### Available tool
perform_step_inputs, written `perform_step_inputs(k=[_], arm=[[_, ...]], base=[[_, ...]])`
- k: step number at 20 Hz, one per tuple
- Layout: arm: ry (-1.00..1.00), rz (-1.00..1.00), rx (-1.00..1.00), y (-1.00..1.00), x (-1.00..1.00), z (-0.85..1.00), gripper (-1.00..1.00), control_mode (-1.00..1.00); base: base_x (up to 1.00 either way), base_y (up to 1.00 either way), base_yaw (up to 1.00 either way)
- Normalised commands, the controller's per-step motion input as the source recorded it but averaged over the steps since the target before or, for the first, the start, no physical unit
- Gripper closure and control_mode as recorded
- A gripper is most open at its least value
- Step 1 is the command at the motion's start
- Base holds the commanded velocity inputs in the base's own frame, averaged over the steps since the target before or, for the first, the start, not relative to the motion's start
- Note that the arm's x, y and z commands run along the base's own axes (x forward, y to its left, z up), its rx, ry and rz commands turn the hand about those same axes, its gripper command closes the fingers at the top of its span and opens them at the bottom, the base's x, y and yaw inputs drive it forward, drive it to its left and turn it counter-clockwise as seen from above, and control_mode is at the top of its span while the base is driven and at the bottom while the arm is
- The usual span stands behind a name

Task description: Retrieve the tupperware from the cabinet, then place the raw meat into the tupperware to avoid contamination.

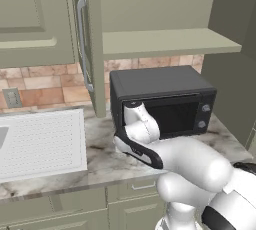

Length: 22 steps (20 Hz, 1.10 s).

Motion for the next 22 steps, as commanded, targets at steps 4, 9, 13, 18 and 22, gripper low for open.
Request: perform_step_inputs(k=[4, 9, 13, 18, 22], arm=[[-0.04, 0.04, 0.00, -0.52, -0.26, 0.27, -1.00, -1.00], [-0.04, 0.08, 0.00, -0.65, -0.16, 0.30, -1.00, -1.00], [-0.02, 0.08, 0.01, -0.74, -0.09, 0.20, -1.00, -1.00], [-0.01, 0.06, 0.07, -0.73, -0.08, 0.08, -1.00, -1.00], [0.00, 0.03, 0.10, -0.73, 0.01, 0.00, -1.00, -1.00]], base=[[0.00, 0.00, 0.00], [0.00, 0.00, 0.00], [0.00, 0.00, 0.00], [0.00, 0.00, 0.00], [0.00, 0.00, 0.00]])
